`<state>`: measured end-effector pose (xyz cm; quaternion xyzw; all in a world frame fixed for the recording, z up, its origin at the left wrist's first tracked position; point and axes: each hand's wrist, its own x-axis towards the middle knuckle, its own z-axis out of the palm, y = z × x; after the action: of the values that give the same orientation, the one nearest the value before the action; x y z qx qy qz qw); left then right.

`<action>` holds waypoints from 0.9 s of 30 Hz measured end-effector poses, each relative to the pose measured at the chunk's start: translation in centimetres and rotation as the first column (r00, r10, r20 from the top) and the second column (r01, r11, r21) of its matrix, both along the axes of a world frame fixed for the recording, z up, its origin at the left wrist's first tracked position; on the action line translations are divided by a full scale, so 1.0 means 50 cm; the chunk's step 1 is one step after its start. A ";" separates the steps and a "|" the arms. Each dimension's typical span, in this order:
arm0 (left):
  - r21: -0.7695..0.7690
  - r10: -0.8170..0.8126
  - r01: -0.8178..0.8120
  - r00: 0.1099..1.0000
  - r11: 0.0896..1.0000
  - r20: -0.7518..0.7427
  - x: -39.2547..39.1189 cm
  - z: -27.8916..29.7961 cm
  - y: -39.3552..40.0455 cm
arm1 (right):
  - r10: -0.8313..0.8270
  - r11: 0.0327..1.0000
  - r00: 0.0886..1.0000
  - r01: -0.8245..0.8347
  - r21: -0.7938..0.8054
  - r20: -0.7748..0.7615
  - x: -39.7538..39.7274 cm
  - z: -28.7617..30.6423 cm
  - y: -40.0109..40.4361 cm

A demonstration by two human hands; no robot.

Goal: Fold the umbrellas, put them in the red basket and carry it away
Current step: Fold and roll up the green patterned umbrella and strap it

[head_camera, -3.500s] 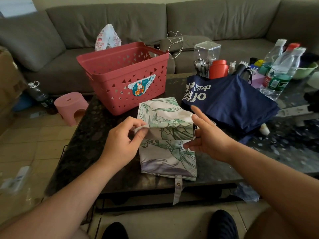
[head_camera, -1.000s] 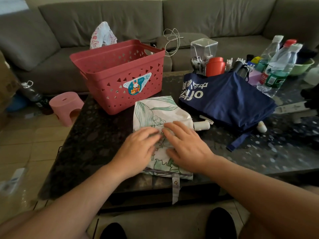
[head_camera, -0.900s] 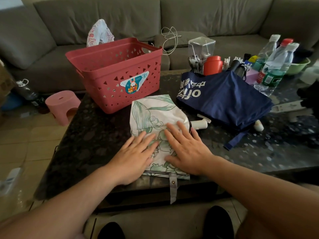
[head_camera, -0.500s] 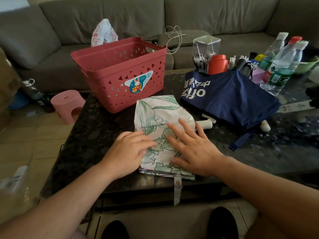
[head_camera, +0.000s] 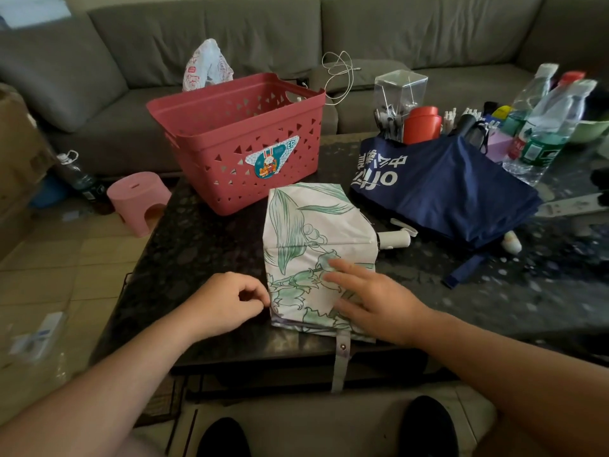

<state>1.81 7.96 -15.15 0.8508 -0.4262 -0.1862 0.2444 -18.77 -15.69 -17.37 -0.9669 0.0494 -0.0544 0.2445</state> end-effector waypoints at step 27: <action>-0.187 0.060 -0.115 0.958 0.976 -0.279 -0.051 -0.028 0.006 | 0.230 0.951 0.954 -0.179 -0.251 0.193 0.023 -0.006 0.052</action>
<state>-0.74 8.27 -16.56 0.8061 -0.3670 -0.2462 0.3936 -17.64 -13.07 -17.66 -0.9765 -0.0857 -0.1404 0.1390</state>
